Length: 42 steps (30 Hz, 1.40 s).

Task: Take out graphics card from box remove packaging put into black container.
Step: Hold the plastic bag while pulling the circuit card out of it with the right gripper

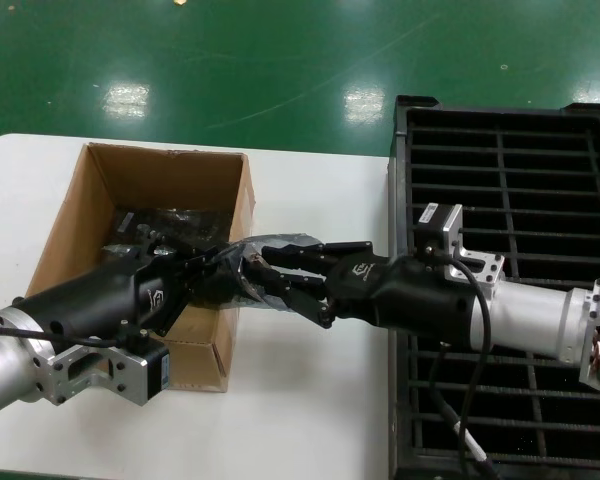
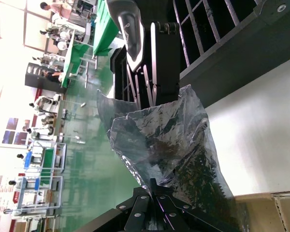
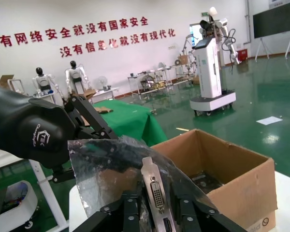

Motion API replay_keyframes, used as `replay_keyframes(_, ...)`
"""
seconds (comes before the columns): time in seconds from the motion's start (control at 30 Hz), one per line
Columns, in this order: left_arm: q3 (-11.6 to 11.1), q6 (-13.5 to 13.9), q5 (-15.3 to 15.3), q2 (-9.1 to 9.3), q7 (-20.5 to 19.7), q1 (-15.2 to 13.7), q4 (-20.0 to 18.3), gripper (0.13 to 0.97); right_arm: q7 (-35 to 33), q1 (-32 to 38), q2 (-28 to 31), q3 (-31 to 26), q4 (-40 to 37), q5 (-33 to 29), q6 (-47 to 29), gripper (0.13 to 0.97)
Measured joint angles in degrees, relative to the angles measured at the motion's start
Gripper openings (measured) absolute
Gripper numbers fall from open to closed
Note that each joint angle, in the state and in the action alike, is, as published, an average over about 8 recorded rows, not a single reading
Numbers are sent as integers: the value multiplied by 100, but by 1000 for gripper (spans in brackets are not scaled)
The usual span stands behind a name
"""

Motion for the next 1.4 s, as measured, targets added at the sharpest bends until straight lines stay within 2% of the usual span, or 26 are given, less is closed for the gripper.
replay_keyframes(0.5, 0, 0, 0, 0, -1, 0, 0, 139, 69, 29, -40, -8, -103, -22, -5, 187)
replay_keyframes(1.4, 1, 0, 0, 0, -1, 0, 0, 139, -105, -475, 511, 193, 1274, 41, 286, 187)
